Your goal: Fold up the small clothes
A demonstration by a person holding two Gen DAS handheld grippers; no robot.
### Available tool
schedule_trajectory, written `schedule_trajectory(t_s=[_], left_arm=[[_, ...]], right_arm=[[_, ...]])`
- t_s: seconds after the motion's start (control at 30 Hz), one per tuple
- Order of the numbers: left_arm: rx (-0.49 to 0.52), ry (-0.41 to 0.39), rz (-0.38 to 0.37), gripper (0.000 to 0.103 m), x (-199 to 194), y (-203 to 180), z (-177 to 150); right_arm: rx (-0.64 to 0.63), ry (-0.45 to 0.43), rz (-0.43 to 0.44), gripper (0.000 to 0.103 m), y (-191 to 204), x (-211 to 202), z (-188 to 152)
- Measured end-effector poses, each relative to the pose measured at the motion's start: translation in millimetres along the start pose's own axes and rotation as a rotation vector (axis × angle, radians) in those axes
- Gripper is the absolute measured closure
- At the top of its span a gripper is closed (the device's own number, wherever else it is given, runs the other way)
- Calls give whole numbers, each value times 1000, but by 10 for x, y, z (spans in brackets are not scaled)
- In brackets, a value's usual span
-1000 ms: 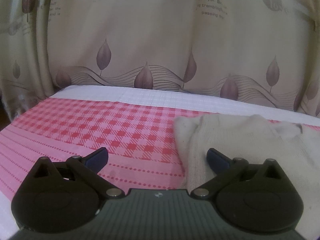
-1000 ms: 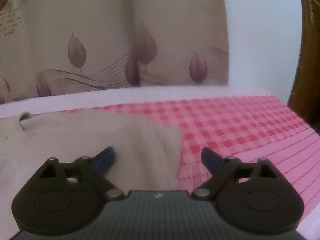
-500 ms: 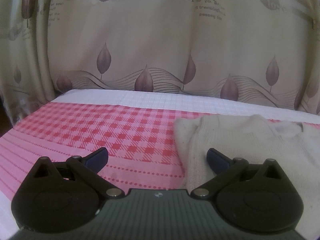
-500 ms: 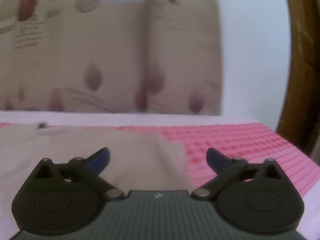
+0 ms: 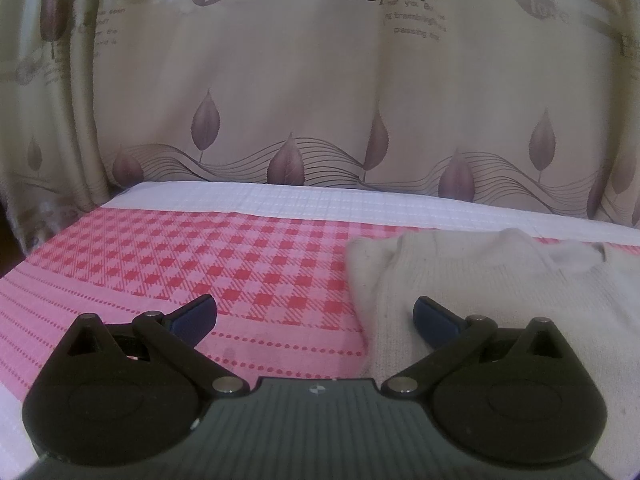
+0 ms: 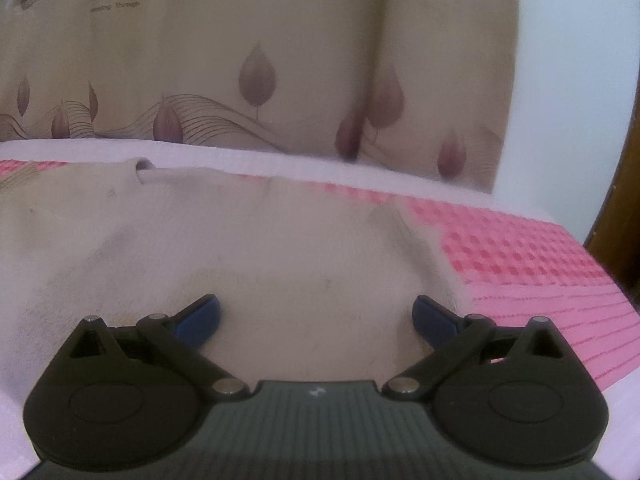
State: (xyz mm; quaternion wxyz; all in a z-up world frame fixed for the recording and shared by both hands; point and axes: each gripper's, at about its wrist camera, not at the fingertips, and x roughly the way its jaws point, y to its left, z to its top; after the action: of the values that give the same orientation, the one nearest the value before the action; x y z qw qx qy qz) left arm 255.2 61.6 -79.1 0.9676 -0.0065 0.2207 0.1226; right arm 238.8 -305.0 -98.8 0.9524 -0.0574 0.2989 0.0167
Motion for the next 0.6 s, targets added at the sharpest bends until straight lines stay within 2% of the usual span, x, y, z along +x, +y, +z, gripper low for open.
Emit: schedule_trajectory(t_s=[0.43,0.6], left_arm=[[13,0,-5,0,-5,-32,0],[19,-1,-8,0,-4,-39,-5]], right_arm=[[28,23,27,0,-78,49,1],[43,44,64,0,-160,64,18]])
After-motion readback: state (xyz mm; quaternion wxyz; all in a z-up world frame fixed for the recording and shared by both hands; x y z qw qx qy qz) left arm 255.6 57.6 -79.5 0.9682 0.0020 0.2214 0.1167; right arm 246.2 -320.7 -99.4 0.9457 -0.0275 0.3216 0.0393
